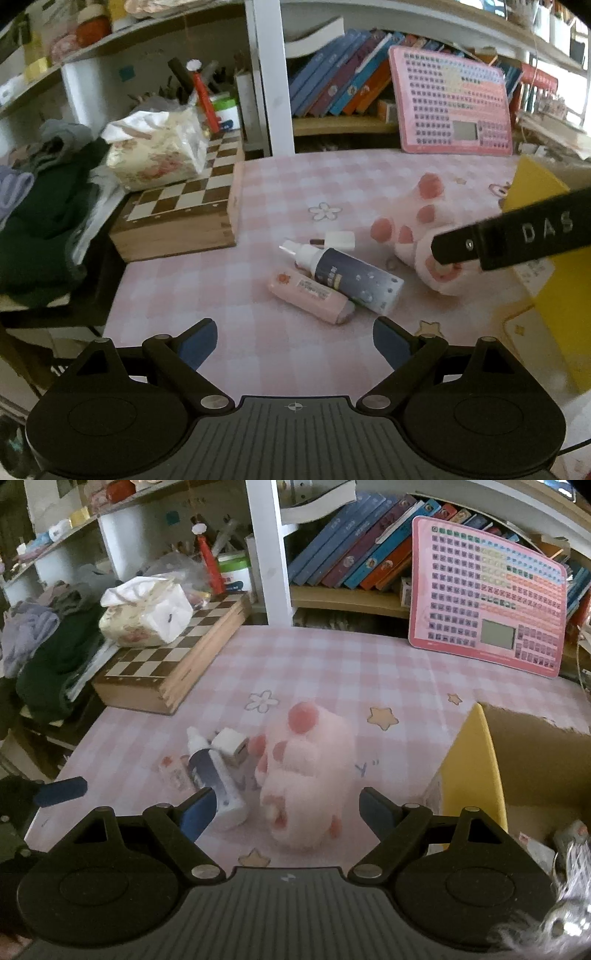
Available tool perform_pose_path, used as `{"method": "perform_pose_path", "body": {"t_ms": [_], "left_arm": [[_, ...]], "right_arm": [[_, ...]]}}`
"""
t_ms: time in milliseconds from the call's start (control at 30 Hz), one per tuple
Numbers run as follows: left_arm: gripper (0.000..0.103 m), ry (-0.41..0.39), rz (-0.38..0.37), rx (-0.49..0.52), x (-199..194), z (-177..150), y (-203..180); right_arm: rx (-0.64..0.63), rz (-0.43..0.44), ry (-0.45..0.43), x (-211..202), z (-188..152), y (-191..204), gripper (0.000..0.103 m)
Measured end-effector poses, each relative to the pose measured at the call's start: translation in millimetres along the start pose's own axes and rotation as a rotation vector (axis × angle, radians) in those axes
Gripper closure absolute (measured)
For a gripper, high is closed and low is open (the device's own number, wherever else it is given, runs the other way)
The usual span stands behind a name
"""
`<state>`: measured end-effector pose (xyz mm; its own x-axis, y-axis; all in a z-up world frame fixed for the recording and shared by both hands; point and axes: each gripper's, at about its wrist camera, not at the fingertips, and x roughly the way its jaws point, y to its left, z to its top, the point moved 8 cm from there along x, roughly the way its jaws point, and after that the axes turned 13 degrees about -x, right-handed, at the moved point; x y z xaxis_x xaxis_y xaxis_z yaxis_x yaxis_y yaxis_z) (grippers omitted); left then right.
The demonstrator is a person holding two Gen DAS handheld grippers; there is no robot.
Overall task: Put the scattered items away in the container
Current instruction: 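Move the right tool to the pink plush pig and the left tool to the pink lotion tube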
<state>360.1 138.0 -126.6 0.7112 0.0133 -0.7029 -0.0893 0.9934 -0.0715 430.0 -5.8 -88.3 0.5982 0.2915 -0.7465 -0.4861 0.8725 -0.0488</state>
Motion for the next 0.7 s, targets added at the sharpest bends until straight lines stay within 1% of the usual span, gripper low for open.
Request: {"method": "perform_pose_path", "body": {"t_ms": [133, 300, 433, 533, 700], "left_arm": [[0.010, 0.023, -0.015, 0.026, 23.0, 1.6, -4.3], [0.010, 0.048, -0.004, 0.042, 49.9, 4.2, -4.1], [0.011, 0.047, -0.022, 0.045, 59.7, 8.6, -5.6], [0.013, 0.049, -0.036, 0.060, 65.4, 9.6, -8.3], [0.013, 0.040, -0.069, 0.054, 69.1, 11.7, -9.1]], "right_arm": [[0.006, 0.003, 0.027, 16.7, 4.4, -4.9, 0.019], [0.028, 0.003, 0.063, 34.4, 5.1, -11.0, 0.019], [0.044, 0.011, 0.093, 46.9, 3.6, -15.4, 0.020], [0.064, 0.017, 0.110, 55.0, 3.2, -19.4, 0.020], [0.090, 0.027, 0.121, 62.7, 2.7, -23.3, 0.021]]}}
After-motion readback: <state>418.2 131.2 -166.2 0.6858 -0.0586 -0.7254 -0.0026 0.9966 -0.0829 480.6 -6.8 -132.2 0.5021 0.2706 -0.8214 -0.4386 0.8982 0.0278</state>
